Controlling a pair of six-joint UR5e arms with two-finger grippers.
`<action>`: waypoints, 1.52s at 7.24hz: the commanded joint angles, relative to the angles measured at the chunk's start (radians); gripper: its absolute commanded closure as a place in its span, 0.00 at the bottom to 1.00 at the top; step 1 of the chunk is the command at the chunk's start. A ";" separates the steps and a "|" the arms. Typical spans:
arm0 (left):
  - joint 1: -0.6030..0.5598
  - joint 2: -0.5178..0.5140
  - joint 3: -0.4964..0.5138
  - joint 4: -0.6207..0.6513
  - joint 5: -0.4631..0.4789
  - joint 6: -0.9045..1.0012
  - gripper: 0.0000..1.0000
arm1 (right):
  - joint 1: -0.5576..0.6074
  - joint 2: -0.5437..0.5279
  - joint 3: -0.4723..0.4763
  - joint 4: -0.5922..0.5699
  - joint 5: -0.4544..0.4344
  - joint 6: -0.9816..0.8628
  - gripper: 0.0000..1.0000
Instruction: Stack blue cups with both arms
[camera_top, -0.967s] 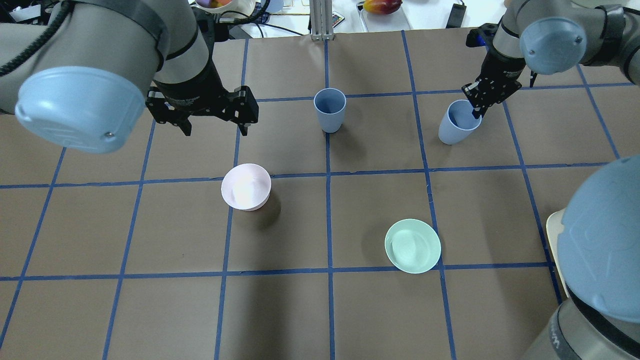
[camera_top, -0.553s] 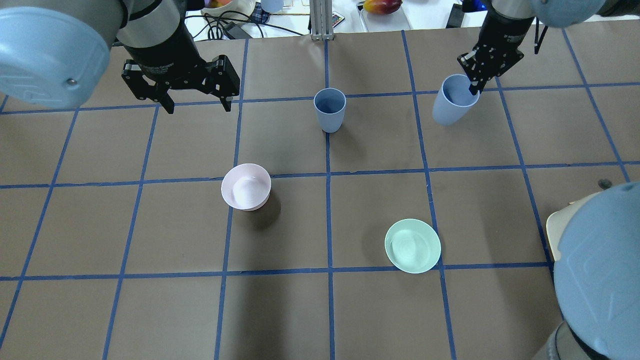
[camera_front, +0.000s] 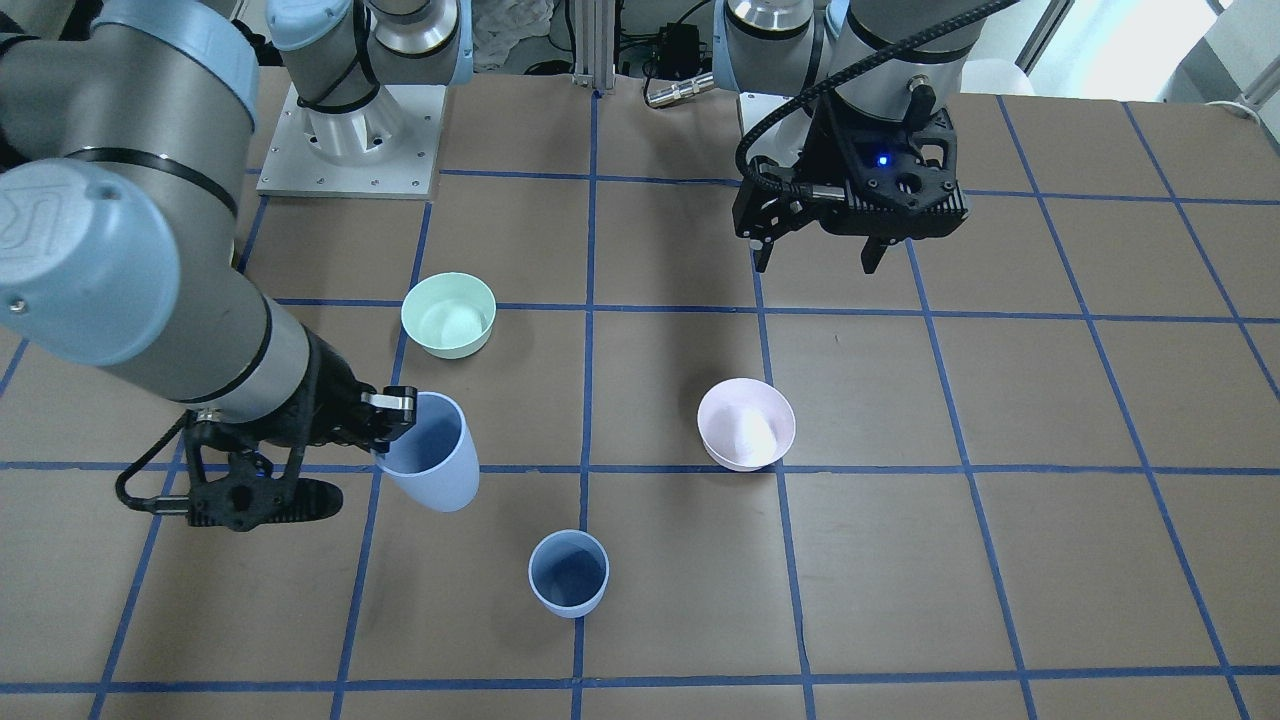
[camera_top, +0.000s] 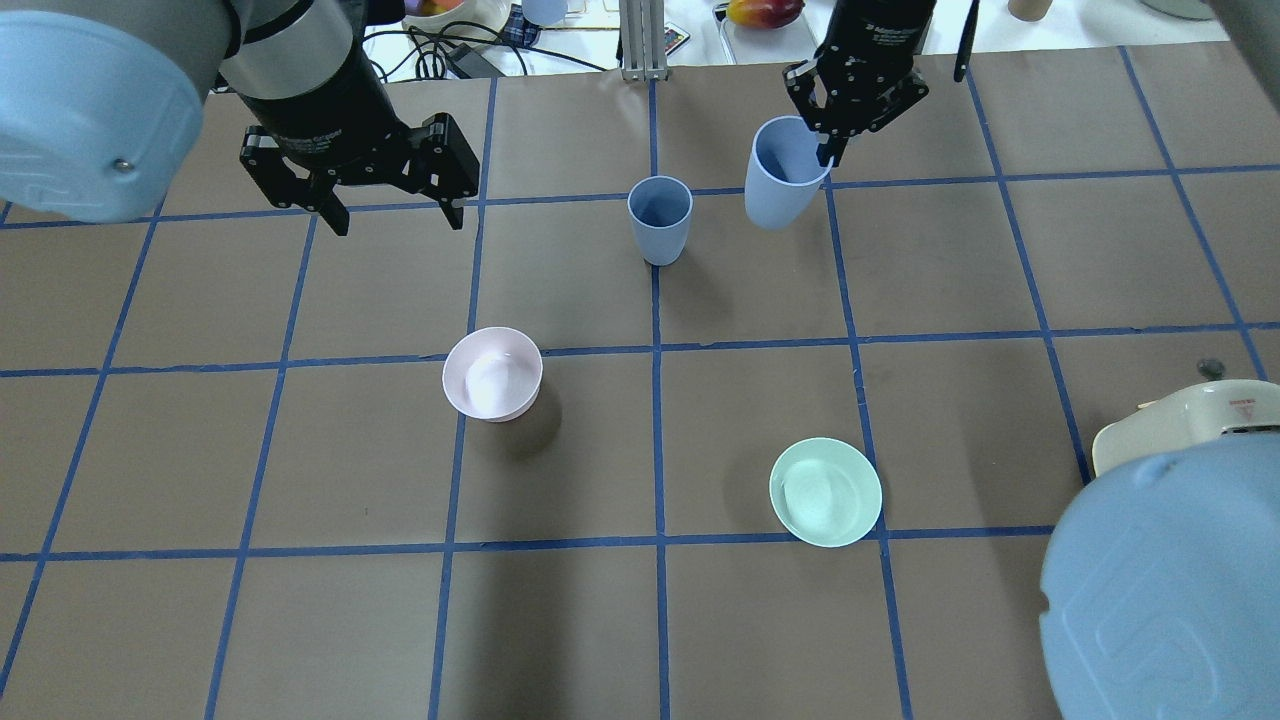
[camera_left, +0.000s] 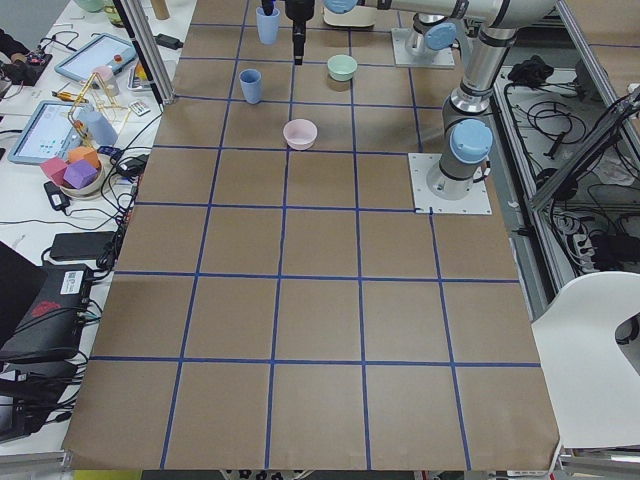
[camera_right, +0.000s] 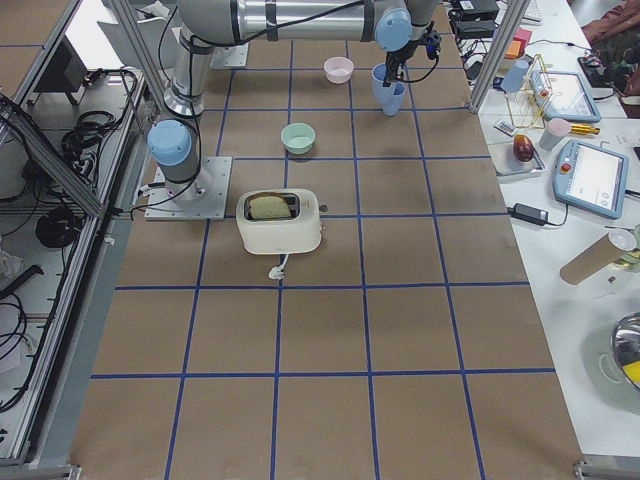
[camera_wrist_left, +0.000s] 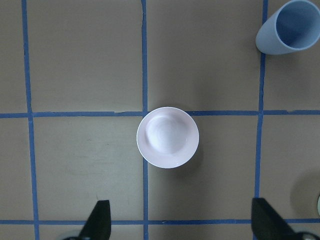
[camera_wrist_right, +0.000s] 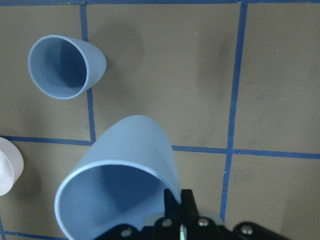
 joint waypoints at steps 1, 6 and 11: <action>0.000 0.015 -0.019 0.001 0.001 0.000 0.00 | 0.063 0.007 -0.002 0.000 0.008 0.157 1.00; 0.000 0.016 -0.019 0.001 0.015 0.000 0.00 | 0.095 0.158 -0.178 -0.011 0.048 0.225 1.00; 0.000 0.018 -0.019 0.001 0.018 0.000 0.00 | 0.096 0.212 -0.209 -0.020 0.082 0.247 1.00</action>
